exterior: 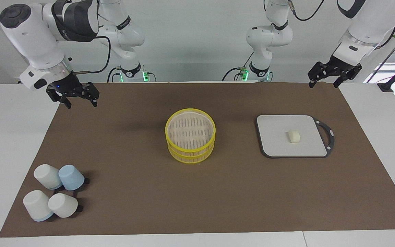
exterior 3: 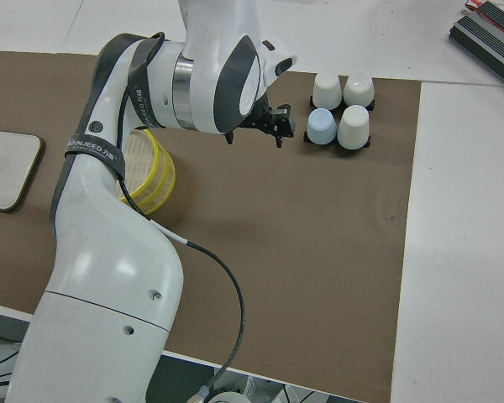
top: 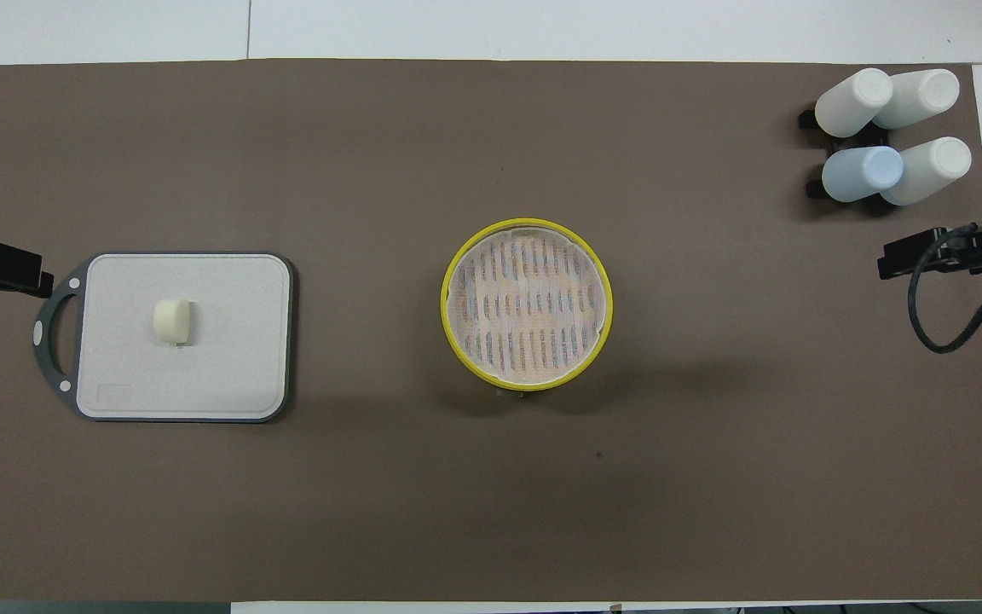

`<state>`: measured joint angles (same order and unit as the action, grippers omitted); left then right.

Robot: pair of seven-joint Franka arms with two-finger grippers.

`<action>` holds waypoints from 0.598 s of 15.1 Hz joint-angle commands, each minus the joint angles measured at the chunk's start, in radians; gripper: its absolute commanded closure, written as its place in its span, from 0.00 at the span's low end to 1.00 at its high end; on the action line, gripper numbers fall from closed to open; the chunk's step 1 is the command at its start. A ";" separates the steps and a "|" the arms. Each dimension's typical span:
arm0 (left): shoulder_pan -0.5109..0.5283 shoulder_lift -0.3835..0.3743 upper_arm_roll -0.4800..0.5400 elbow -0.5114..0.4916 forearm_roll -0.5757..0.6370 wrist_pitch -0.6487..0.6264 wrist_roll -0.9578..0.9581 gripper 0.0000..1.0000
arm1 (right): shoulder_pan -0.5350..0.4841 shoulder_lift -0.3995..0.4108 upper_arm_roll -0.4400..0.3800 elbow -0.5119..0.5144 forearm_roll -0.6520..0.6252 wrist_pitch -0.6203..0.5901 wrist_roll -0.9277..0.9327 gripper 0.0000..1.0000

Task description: Place bun in steamer

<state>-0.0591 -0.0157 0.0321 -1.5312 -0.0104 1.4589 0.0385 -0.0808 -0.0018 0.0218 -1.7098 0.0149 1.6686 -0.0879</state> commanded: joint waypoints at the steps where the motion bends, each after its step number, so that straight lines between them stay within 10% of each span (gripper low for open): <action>1: 0.001 -0.027 -0.001 -0.027 0.017 -0.005 0.003 0.00 | -0.004 -0.017 0.006 -0.016 0.007 -0.009 0.008 0.00; 9: 0.001 -0.027 -0.001 -0.027 0.017 -0.005 0.003 0.00 | 0.002 -0.029 0.009 -0.042 0.016 -0.012 0.010 0.00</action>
<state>-0.0591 -0.0157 0.0321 -1.5312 -0.0104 1.4589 0.0385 -0.0802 -0.0023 0.0231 -1.7128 0.0149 1.6463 -0.0879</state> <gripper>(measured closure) 0.000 0.000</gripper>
